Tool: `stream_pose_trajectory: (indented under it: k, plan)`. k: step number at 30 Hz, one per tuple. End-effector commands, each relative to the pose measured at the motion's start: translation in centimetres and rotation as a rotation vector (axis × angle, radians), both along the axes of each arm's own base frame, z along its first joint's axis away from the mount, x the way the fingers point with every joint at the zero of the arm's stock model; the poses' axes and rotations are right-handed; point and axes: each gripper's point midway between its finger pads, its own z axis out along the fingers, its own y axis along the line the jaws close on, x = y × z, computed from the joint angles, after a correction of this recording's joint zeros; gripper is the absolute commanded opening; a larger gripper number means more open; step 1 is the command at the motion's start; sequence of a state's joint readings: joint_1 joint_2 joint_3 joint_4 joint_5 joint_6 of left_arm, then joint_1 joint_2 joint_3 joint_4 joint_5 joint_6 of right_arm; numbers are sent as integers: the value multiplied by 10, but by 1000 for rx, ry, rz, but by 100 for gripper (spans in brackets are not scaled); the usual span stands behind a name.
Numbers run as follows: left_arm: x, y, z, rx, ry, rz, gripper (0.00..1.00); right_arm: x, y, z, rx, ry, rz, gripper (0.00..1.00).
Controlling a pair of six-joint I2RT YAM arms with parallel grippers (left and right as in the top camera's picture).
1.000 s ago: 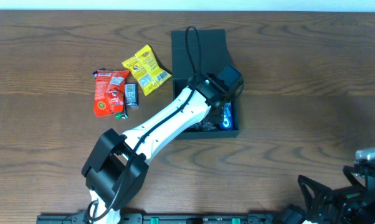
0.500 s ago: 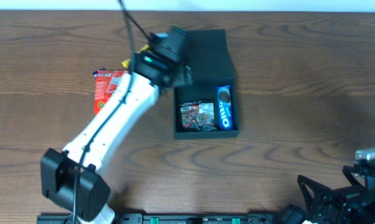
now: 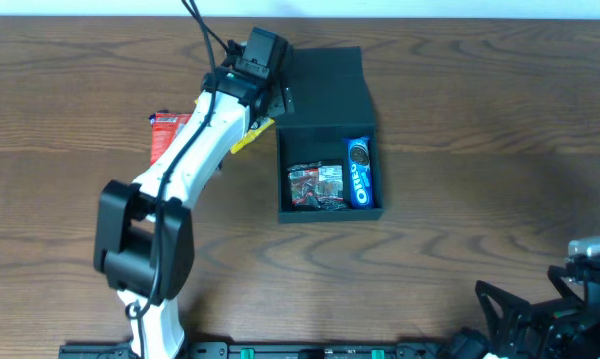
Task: Pack container
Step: 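Open the left gripper to release the packet and lift away, then move the left gripper to the yellow Hacks bag and grasp it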
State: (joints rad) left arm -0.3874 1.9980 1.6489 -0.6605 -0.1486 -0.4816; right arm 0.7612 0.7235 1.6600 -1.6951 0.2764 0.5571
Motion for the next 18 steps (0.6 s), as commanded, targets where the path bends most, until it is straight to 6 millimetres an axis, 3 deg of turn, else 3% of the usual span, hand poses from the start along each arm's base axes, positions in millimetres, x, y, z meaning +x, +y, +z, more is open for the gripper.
stream_pose_trajectory:
  k: [1, 9, 18]
  plan:
    - [4, 6, -26, -19, 48, 57, 94, -1, -2, 0, 17, 4, -23, 99]
    - [0, 9, -64, 5, 126, 71, 94, -1, -1, 0, 20, 7, -20, 99]
    - [0, 21, -88, -5, 179, 106, 93, -2, 0, 0, 25, 12, -12, 99]
